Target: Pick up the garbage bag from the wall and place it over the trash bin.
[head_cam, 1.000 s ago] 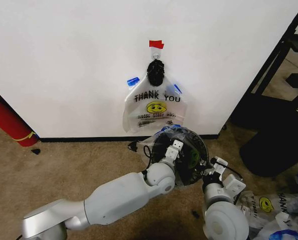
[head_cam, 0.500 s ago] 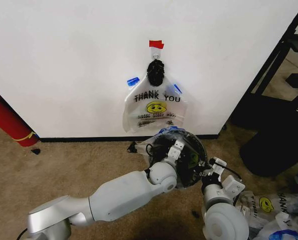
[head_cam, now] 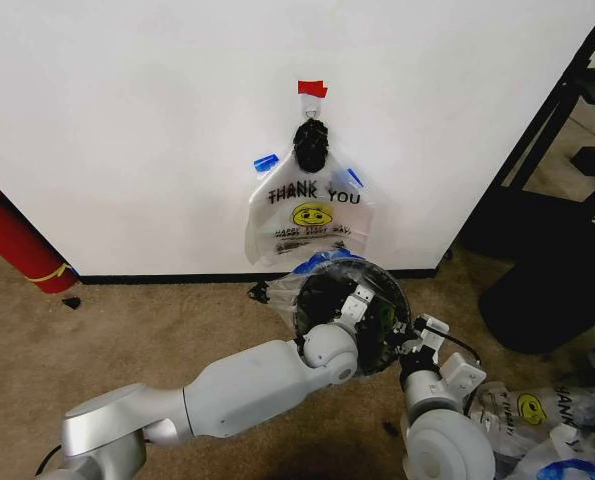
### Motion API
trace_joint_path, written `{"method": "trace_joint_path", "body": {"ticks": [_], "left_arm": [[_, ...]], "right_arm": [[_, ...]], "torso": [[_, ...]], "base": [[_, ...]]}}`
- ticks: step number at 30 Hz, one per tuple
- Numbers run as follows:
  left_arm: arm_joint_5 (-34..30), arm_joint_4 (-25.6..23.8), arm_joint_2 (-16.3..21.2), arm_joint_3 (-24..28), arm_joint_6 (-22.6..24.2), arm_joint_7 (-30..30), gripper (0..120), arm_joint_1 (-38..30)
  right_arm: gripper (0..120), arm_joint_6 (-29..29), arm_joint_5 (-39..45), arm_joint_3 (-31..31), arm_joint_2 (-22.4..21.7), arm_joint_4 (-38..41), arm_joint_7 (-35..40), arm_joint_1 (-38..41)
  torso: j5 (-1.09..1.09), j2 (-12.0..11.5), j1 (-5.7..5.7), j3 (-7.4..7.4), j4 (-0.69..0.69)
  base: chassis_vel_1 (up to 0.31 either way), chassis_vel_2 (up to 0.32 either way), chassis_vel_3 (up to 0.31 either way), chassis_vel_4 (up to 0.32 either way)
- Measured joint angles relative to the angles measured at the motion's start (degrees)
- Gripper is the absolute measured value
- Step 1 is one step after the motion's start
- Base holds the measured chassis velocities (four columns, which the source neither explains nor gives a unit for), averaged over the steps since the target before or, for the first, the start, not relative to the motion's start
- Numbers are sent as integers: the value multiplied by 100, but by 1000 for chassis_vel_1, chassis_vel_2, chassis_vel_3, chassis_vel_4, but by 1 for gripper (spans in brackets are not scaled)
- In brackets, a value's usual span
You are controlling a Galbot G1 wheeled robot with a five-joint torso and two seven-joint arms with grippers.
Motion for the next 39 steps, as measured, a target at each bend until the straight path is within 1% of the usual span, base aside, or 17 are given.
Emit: {"method": "trace_joint_path", "body": {"ticks": [4, 10, 11, 16, 17, 19, 20, 21, 24, 25, 26, 28, 30, 32, 34, 36, 39], "left_arm": [[-110, -204, 114, 10, 116, -9, 0, -8], [-639, -1175, 541, 80, 389, -9, 0, -58], [-639, -1175, 541, 80, 389, -9, 0, -58], [-1018, -2145, 1024, -33, 330, 154, 0, -85], [-1018, -2145, 1024, -33, 330, 154, 0, -85], [-1131, -2487, 1297, -217, 142, 329, 0, 7], [-1144, -2521, 1322, -242, 119, 349, 0, 19], [-1239, -2789, 1524, -495, -77, 501, 0, 148], [-1217, -3136, 1871, -1080, -500, 707, 0, 493], [-1217, -3136, 1871, -1080, -500, 707, 0, 493], [-1153, -3207, 1981, -1252, -620, 762, 0, 610], [-921, -3290, 2326, -1822, -928, 932, 0, 947], [-848, -3300, 2467, -2131, -1041, 1030, 0, 1128], [-819, -3300, 2518, -2269, -1063, 1072, 0, 1204], [-595, -3212, 2718, -3047, -1205, 1333, 0, 1729], [-434, -3089, 2776, -3394, -1279, 1476, 0, 2099], [-318, -2996, 2791, -3575, -1337, 1593, 0, 2407]], "right_arm": [[0, -1, 89, 27, -2, -59, 41, 50], [0, -122, 541, 96, -9, -277, 298, 240], [0, -122, 541, 96, -9, -277, 298, 240], [0, -226, 867, 152, -36, -373, 445, 330], [0, -226, 867, 152, -36, -373, 445, 330], [0, -245, 916, 174, -56, -387, 462, 337], [0, -246, 919, 175, -57, -387, 463, 337], [0, -261, 1015, 191, -61, -394, 500, 348], [0, -312, 1359, 266, -59, -389, 626, 380], [0, -312, 1359, 266, -59, -389, 626, 380], [0, -330, 1469, 286, -60, -374, 669, 385], [0, -368, 1715, 345, -90, -353, 742, 388], [0, -375, 1784, 363, -107, -350, 757, 389], [0, -380, 1815, 368, -112, -348, 765, 389], [0, -400, 1912, 372, -116, -299, 810, 396], [0, -414, 1962, 360, -116, -241, 825, 391], [0, -426, 2010, 352, -127, -167, 837, 376]], "torso": [[0, 0, 0, 0, 0], [-1, 0, 0, 0, 0], [-1, 0, 0, 0, 0], [-1, 0, 0, 0, -1], [-1, 0, 0, 0, -1], [0, 0, 0, 0, 0], [0, 0, 0, 0, 0], [-2, 0, 0, 0, 0], [-2, 0, -1, -1, 0], [-2, 0, -1, -1, 0], [-2, 0, -1, -1, -2], [-2, 0, -1, -1, 1], [-2, 0, -1, 0, 1], [-2, 0, 0, 0, -1], [0, 0, -1, -1, -1], [-3, 0, 0, 0, 2], [-2, 0, -1, 0, 2]], "base": [[0, 0, 0, 0], [0, 0, 0, 0], [0, 0, 0, 0], [0, 0, 0, 0], [0, 0, 0, 0], [0, 0, 0, 0], [0, 0, 0, 0], [0, 0, 0, 0], [0, 0, 0, 0], [0, 0, 0, 0], [0, 0, 0, 0], [0, 0, 0, 0], [0, 0, 0, 0], [0, 0, 0, 0], [0, 0, 0, 0], [0, 0, 0, 0], [0, 0, 0, 0]]}}
